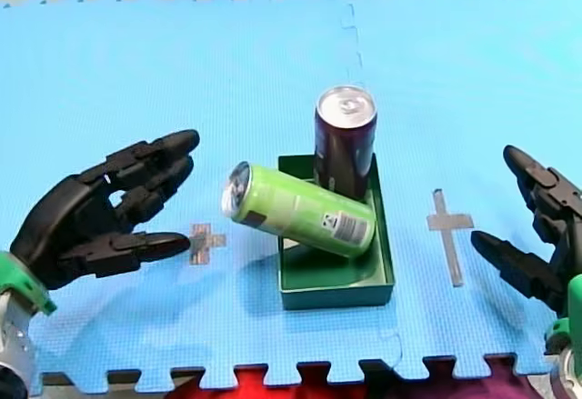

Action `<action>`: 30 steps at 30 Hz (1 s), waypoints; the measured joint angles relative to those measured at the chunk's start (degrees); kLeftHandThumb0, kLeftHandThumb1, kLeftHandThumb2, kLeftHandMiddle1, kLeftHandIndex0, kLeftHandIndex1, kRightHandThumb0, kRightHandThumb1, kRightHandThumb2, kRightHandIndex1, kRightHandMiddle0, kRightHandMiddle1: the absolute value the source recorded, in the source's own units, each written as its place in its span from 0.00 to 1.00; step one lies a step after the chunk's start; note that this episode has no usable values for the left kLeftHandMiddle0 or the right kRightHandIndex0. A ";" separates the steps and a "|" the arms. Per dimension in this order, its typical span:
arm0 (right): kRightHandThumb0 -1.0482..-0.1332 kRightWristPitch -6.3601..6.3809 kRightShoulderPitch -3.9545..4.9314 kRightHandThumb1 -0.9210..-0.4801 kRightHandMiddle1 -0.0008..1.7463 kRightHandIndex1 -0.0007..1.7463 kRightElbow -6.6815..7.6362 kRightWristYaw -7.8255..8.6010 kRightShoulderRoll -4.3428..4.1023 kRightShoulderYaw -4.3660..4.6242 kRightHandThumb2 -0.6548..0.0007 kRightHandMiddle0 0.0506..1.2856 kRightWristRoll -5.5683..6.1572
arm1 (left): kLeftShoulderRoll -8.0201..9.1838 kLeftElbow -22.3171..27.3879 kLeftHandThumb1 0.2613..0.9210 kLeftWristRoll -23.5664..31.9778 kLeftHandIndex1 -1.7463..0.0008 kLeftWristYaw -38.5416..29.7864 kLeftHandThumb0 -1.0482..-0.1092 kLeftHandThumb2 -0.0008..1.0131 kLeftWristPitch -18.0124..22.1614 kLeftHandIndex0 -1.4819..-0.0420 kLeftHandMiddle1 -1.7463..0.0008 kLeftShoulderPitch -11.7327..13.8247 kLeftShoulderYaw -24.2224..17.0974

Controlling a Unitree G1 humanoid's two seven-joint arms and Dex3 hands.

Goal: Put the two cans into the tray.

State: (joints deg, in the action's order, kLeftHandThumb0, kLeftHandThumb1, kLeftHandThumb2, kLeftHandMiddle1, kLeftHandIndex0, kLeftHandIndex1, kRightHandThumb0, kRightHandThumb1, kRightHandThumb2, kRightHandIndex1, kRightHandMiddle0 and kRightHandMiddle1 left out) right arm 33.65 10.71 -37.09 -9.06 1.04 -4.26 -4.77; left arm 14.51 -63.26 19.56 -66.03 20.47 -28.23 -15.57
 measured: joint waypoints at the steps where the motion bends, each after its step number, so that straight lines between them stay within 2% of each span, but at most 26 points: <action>1: 0.69 0.00 0.06 0.39 0.00 0.00 -0.16 0.03 -0.02 -0.03 0.99 0.51 0.04 | 0.23 -0.55 0.86 0.37 0.97 -1.74 0.00 0.01 -1.67 0.71 1.00 -0.43 -0.16; 3: 0.69 0.00 0.30 0.39 0.00 0.00 -0.39 0.15 -0.18 -0.23 0.99 0.51 0.28 | 0.57 -1.81 0.86 1.16 0.98 -5.21 0.00 0.01 -4.06 0.71 1.00 -1.36 -0.62; 4: 0.69 0.00 0.65 0.39 0.00 0.00 -0.47 0.24 -0.41 -0.53 1.00 0.51 0.75 | 0.76 -2.71 0.87 1.55 0.98 -7.27 0.00 0.01 -4.68 0.71 1.00 -2.09 -1.08; 7: 0.69 0.00 1.36 0.39 0.00 0.00 -0.42 0.09 -0.87 -1.09 1.00 0.51 1.33 | 0.64 -3.37 0.88 1.80 0.98 -8.06 0.00 0.01 -3.70 0.71 1.00 -2.85 -1.73; 9: 0.68 -0.02 1.39 0.39 0.00 0.00 -0.36 -0.03 -0.87 -1.13 1.00 0.51 1.38 | -0.43 -3.08 0.88 1.41 0.99 -7.29 0.00 0.01 -2.19 0.72 1.00 -2.68 -1.75; 13: 0.67 -0.15 1.39 0.39 0.00 0.00 -0.15 -0.56 -0.86 -1.12 1.00 0.51 1.26 | -1.34 -1.07 0.88 0.21 1.00 -4.14 0.00 0.01 0.33 0.73 1.00 -1.65 -1.17; 24: 0.64 -0.28 1.32 0.38 0.00 0.00 0.09 -1.06 -0.86 -1.06 1.00 0.51 1.12 | -1.77 1.52 0.87 -0.22 1.00 -1.58 0.00 0.00 0.75 0.75 1.00 -0.51 -0.23; 30: 0.63 -0.28 1.03 0.39 0.00 0.00 0.59 -0.88 -0.87 -1.08 1.00 0.51 1.33 | -1.82 2.09 0.86 -1.02 1.00 1.58 0.00 0.00 3.58 0.76 1.00 0.20 0.02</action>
State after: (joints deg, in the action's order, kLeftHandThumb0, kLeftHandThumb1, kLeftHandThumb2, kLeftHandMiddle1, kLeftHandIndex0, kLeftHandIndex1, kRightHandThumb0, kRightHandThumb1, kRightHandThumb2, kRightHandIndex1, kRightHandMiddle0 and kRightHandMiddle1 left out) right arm 33.36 11.74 -36.49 -9.94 0.17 -5.34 -3.45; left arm 12.69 -61.17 18.54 -64.45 24.05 -28.03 -15.55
